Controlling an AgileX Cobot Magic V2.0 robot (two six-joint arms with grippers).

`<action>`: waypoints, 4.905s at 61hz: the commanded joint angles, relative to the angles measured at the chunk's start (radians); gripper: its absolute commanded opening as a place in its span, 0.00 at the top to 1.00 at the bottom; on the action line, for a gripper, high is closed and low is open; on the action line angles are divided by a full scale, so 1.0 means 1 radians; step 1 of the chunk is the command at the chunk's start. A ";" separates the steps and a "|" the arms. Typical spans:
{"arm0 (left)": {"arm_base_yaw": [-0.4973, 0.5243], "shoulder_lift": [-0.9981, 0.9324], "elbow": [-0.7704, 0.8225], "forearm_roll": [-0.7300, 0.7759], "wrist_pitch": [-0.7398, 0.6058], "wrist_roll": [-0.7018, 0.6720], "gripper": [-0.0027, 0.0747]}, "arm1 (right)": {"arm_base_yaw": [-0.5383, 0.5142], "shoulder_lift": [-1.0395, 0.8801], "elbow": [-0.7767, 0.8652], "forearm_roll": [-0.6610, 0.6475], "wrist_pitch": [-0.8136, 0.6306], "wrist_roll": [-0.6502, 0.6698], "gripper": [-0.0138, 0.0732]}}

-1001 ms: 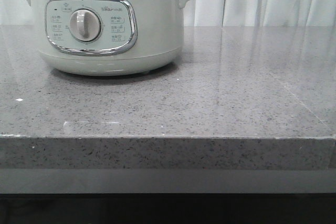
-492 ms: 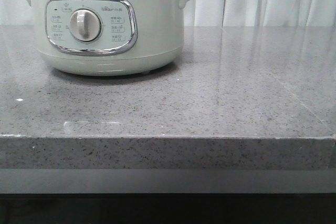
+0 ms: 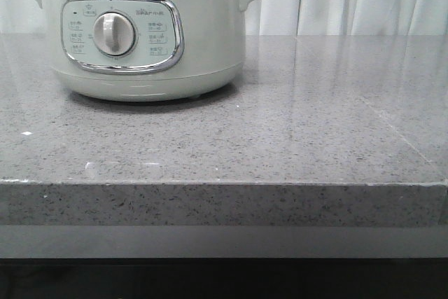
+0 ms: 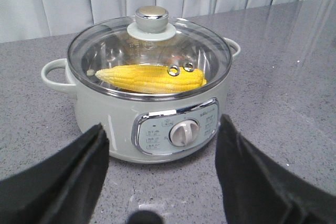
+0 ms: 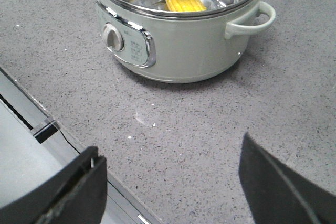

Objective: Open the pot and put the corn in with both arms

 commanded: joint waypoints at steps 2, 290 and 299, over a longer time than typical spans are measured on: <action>0.001 -0.045 0.001 -0.017 -0.073 -0.002 0.40 | -0.005 -0.008 -0.025 0.007 -0.077 -0.004 0.22; 0.410 -0.612 0.771 0.046 -0.597 -0.123 0.99 | -0.475 -0.408 0.308 0.006 -0.187 -0.004 0.92; 0.410 -0.612 0.771 0.046 -0.597 -0.123 0.99 | -0.531 -0.548 0.508 0.014 -0.353 -0.004 0.92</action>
